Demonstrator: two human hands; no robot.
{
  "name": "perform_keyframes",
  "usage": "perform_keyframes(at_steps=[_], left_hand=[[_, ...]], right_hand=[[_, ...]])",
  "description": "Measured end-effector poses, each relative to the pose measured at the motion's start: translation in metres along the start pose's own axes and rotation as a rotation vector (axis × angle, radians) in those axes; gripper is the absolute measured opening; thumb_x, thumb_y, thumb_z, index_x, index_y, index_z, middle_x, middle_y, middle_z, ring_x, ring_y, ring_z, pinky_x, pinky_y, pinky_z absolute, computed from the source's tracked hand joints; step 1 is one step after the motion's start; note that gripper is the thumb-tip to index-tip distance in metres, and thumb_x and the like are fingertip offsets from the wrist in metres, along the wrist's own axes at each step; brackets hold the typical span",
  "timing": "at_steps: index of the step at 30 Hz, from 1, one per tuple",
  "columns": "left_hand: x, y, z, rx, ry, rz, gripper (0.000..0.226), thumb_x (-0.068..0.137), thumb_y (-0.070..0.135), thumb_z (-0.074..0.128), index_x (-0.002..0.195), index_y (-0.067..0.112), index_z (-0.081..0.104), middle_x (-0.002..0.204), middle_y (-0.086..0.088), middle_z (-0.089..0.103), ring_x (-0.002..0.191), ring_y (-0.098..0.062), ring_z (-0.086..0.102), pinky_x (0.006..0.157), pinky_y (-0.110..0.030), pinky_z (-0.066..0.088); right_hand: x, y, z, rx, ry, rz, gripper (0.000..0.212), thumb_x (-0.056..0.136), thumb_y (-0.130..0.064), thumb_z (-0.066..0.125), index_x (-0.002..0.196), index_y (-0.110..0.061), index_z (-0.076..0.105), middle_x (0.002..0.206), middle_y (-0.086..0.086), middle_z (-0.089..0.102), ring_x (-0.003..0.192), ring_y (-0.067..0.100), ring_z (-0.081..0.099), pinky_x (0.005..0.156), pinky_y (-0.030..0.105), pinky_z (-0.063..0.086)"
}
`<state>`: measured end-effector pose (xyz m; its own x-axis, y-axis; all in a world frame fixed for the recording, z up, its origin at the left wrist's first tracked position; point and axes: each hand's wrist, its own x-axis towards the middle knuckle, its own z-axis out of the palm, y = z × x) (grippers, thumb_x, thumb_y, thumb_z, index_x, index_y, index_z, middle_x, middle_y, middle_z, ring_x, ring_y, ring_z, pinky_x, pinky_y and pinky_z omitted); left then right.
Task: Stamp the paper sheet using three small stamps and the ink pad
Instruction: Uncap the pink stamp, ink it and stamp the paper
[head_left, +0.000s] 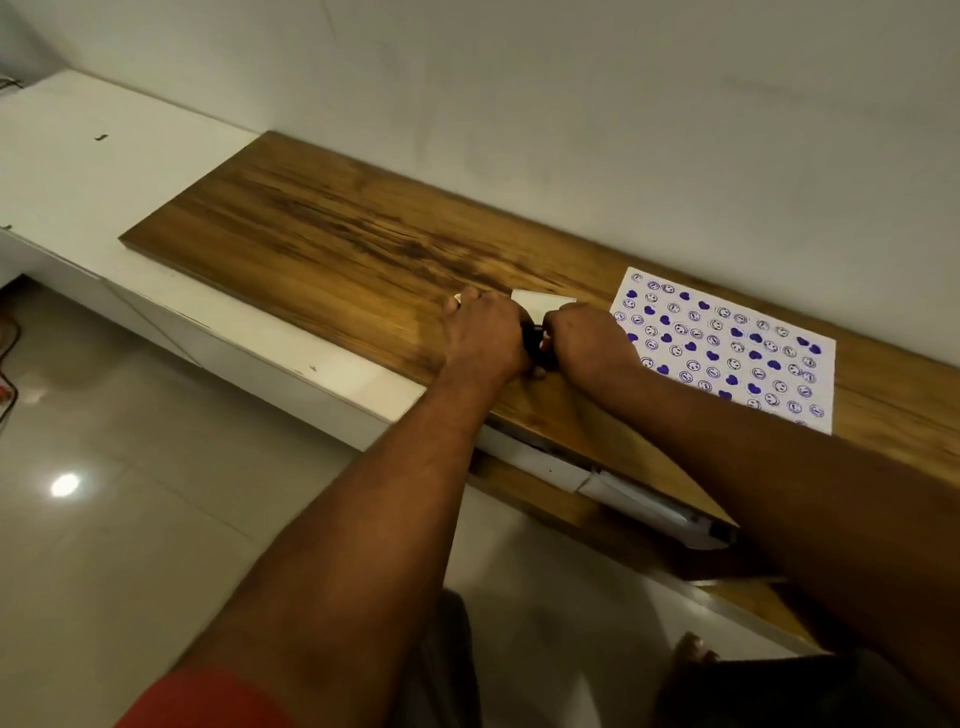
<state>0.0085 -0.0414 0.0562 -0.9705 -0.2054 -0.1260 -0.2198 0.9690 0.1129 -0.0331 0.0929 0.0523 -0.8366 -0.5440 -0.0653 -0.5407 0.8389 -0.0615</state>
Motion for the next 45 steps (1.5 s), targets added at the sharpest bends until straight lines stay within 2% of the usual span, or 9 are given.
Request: perform_keyframes(at_steps=[6, 13, 17, 19, 21, 28, 32, 40, 45], left_hand=[[0.003, -0.001, 0.008, -0.029, 0.041, -0.019, 0.071, 0.062, 0.072, 0.084, 0.119, 0.034, 0.070, 0.125, -0.003, 0.064, 0.127, -0.027, 0.047, 0.106, -0.047, 0.033], [0.005, 0.000, 0.009, 0.016, 0.053, 0.002, 0.075, 0.058, 0.075, 0.084, 0.123, 0.040, 0.069, 0.127, -0.003, 0.065, 0.127, -0.029, 0.048, 0.103, -0.048, 0.034], [0.007, 0.007, 0.004, 0.084, 0.042, 0.026, 0.082, 0.060, 0.078, 0.081, 0.131, 0.041, 0.066, 0.133, -0.004, 0.062, 0.131, -0.031, 0.046, 0.105, -0.050, 0.034], [0.007, 0.016, 0.003, 0.090, 0.063, 0.054, 0.086, 0.062, 0.079, 0.079, 0.136, 0.040, 0.062, 0.138, -0.005, 0.059, 0.132, -0.031, 0.045, 0.106, -0.050, 0.034], [0.006, 0.032, 0.003, 0.071, 0.119, 0.100, 0.084, 0.065, 0.080, 0.076, 0.137, 0.040, 0.062, 0.138, -0.005, 0.060, 0.131, -0.031, 0.046, 0.105, -0.050, 0.034], [0.000, 0.101, 0.031, 0.069, 0.158, 0.328, 0.078, 0.075, 0.088, 0.058, 0.142, 0.047, 0.057, 0.138, 0.001, 0.060, 0.130, -0.027, 0.046, 0.102, -0.050, 0.033], [0.006, 0.118, 0.041, 0.116, 0.113, 0.338, 0.078, 0.075, 0.088, 0.058, 0.144, 0.051, 0.052, 0.137, -0.001, 0.058, 0.129, -0.028, 0.044, 0.102, -0.051, 0.032], [0.015, 0.124, 0.052, 0.102, 0.058, 0.326, 0.075, 0.074, 0.087, 0.060, 0.141, 0.054, 0.055, 0.137, -0.003, 0.057, 0.132, -0.030, 0.041, 0.103, -0.051, 0.030], [0.015, 0.124, 0.052, 0.080, 0.038, 0.308, 0.074, 0.074, 0.086, 0.062, 0.141, 0.056, 0.054, 0.139, -0.003, 0.056, 0.132, -0.030, 0.040, 0.103, -0.051, 0.030]], right_hand=[[-0.016, 0.004, 0.020, 0.083, 0.136, 0.017, 0.026, 0.100, -0.014, 0.059, 0.125, -0.009, 0.063, 0.118, 0.013, 0.065, 0.104, 0.029, 0.063, 0.085, 0.036, 0.050], [-0.019, 0.017, 0.013, 0.249, 0.122, 0.007, 0.027, 0.099, -0.021, 0.060, 0.123, -0.010, 0.066, 0.118, 0.012, 0.067, 0.104, 0.028, 0.065, 0.086, 0.035, 0.051], [-0.033, 0.039, -0.015, 0.645, 0.396, 0.129, 0.020, 0.097, -0.028, 0.067, 0.109, -0.013, 0.074, 0.104, 0.003, 0.076, 0.095, 0.018, 0.070, 0.085, 0.033, 0.054], [-0.057, 0.066, -0.023, 0.705, 0.476, 0.177, 0.021, 0.097, -0.035, 0.068, 0.107, -0.018, 0.075, 0.100, -0.005, 0.078, 0.092, 0.007, 0.070, 0.082, 0.023, 0.053], [-0.086, 0.097, -0.022, 0.653, 0.455, 0.233, 0.024, 0.097, -0.038, 0.067, 0.107, -0.019, 0.076, 0.100, -0.006, 0.077, 0.090, 0.005, 0.069, 0.079, 0.019, 0.050], [-0.125, 0.150, 0.013, 0.455, 0.217, 0.257, 0.026, 0.100, -0.029, 0.064, 0.116, -0.011, 0.072, 0.110, 0.010, 0.072, 0.099, 0.025, 0.065, 0.081, 0.030, 0.044], [-0.108, 0.143, 0.014, 0.355, 0.212, 0.170, 0.029, 0.101, -0.030, 0.060, 0.123, -0.012, 0.068, 0.115, 0.012, 0.068, 0.102, 0.029, 0.064, 0.085, 0.037, 0.048], [-0.106, 0.148, 0.034, 0.327, 0.156, 0.158, 0.030, 0.102, -0.034, 0.056, 0.124, -0.015, 0.066, 0.114, 0.009, 0.066, 0.099, 0.027, 0.062, 0.076, 0.029, 0.036], [-0.108, 0.152, 0.031, 0.314, 0.129, 0.172, 0.032, 0.103, -0.035, 0.054, 0.126, -0.015, 0.065, 0.117, 0.009, 0.065, 0.105, 0.027, 0.061, 0.082, 0.033, 0.042]])
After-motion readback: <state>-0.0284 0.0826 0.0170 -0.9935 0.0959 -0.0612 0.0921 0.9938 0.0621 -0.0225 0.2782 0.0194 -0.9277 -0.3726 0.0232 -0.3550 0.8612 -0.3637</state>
